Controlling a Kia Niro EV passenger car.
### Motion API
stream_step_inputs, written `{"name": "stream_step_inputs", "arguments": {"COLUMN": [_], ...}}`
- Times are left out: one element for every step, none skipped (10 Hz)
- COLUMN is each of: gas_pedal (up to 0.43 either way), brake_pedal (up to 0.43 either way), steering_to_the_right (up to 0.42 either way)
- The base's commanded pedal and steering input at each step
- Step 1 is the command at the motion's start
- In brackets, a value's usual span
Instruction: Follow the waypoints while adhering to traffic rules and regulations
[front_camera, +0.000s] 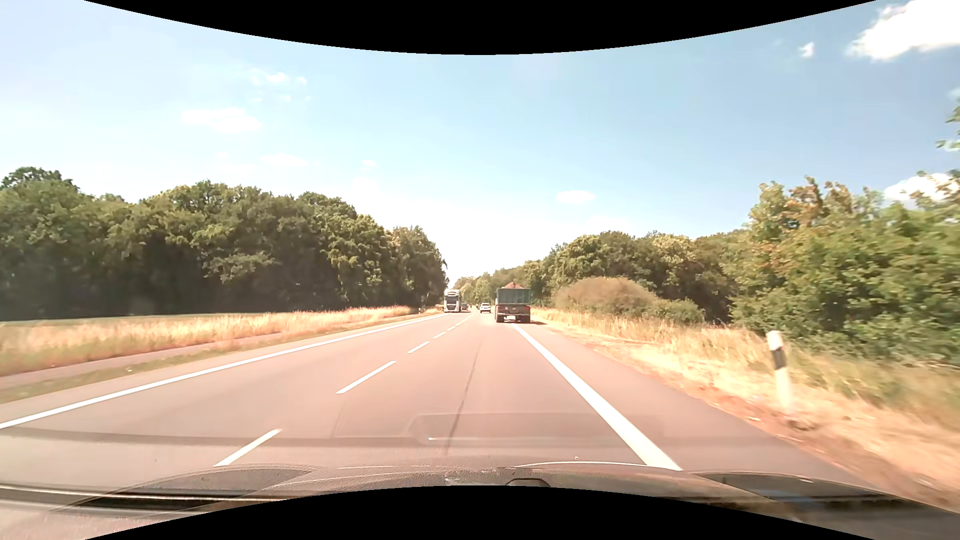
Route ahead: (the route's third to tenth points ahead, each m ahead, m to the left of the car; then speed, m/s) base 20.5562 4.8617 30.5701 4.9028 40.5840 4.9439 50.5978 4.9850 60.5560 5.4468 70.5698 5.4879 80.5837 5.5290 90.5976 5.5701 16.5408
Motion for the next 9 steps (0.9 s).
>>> {"name": "stream_step_inputs", "arguments": {"gas_pedal": [0.189, 0.197, 0.228, 0.228, 0.228, 0.228, 0.24, 0.24, 0.24], "brake_pedal": [0.0, 0.0, 0.0, 0.0, 0.0, 0.0, 0.0, 0.0, 0.0], "steering_to_the_right": [-0.003, -0.003, -0.003, -0.003, -0.002, -0.002, -0.002, -0.001, -0.001]}}
